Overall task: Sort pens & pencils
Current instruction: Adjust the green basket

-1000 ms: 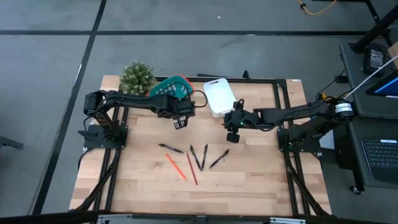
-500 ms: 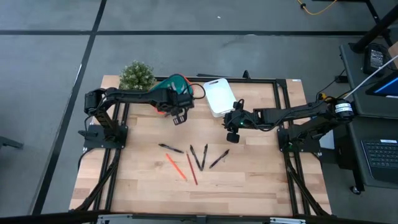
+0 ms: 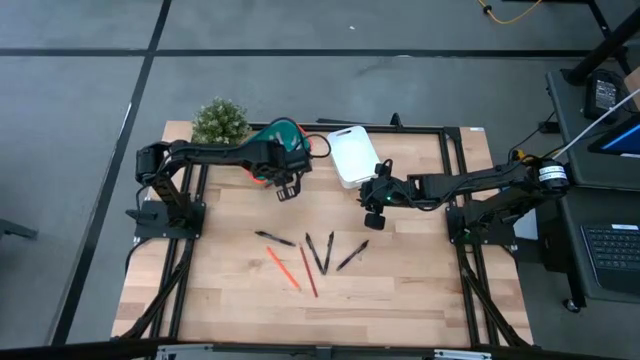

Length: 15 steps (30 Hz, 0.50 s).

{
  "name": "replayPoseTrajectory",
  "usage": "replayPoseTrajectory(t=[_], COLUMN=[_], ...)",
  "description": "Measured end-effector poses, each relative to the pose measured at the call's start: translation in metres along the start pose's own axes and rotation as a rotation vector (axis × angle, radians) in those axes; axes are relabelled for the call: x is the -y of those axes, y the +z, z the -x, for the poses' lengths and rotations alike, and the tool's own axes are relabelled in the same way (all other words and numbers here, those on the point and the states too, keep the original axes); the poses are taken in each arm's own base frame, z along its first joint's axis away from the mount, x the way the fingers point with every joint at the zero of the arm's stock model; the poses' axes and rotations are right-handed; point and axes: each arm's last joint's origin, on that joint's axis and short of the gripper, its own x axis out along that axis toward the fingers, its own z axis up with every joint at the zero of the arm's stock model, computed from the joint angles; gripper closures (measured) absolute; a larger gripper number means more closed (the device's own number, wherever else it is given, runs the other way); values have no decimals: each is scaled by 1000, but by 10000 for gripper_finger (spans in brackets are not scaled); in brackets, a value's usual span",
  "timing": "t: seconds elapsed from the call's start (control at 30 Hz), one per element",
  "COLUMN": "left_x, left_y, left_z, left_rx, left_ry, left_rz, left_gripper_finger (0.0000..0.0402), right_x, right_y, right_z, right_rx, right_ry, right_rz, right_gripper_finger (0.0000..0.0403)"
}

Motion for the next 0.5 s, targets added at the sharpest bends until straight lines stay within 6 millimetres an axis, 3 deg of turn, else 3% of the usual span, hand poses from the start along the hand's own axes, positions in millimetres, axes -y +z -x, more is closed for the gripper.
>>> replayPoseTrajectory(t=[0.23,0.5], left_x=[11,15], left_y=[-1,4], left_z=[5,24], left_rx=[-1,13], left_ry=[-126,-92], left_rz=[-69,-107], left_gripper_finger=[328,371], right_x=[0,0], right_y=[0,0], right_z=[0,0], right_rx=[-1,-1], right_ry=[0,0], right_rz=[1,2], right_gripper_finger=[264,264])
